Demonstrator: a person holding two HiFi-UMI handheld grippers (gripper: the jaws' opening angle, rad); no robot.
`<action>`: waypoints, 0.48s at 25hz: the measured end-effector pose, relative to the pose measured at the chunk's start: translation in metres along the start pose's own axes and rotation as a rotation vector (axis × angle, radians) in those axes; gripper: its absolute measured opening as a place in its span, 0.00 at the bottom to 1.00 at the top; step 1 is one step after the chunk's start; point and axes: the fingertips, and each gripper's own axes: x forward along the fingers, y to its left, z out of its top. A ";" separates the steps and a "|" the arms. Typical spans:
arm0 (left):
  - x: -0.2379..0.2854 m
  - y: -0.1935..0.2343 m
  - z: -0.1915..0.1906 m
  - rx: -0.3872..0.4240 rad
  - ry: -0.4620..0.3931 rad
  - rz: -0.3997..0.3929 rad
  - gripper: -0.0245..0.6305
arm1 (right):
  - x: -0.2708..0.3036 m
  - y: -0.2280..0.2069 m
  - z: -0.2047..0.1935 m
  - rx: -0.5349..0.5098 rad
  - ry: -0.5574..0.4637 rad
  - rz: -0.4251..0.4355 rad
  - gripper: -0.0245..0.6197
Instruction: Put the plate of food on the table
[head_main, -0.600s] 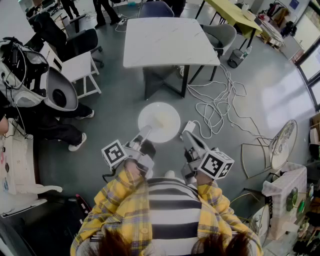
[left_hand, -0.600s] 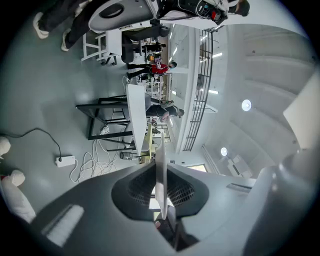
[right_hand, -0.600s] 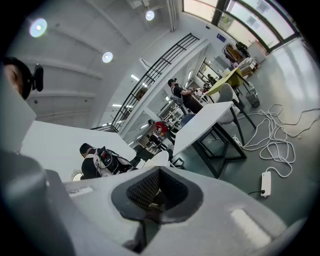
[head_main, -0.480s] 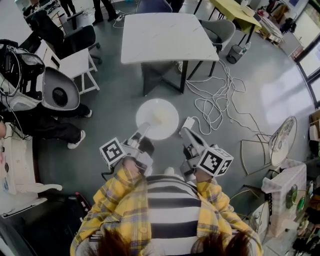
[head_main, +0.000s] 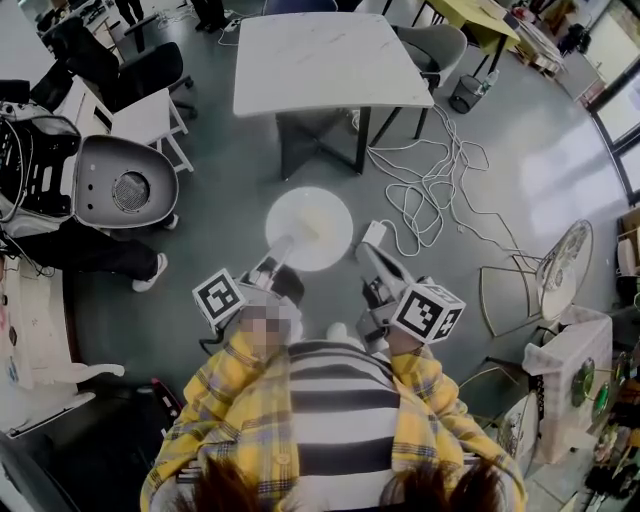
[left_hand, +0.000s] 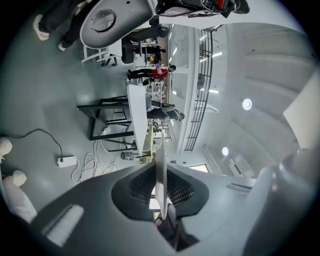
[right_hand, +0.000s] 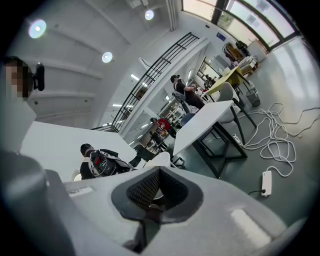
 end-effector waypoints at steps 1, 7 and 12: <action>0.000 0.001 -0.001 0.000 0.001 0.001 0.06 | 0.000 -0.001 0.000 0.002 -0.001 0.001 0.04; -0.002 0.005 -0.003 -0.002 -0.008 0.014 0.06 | -0.001 -0.002 -0.002 0.031 -0.007 0.012 0.04; -0.003 0.006 -0.003 -0.008 -0.009 0.018 0.06 | 0.001 -0.007 -0.006 0.034 0.013 -0.004 0.04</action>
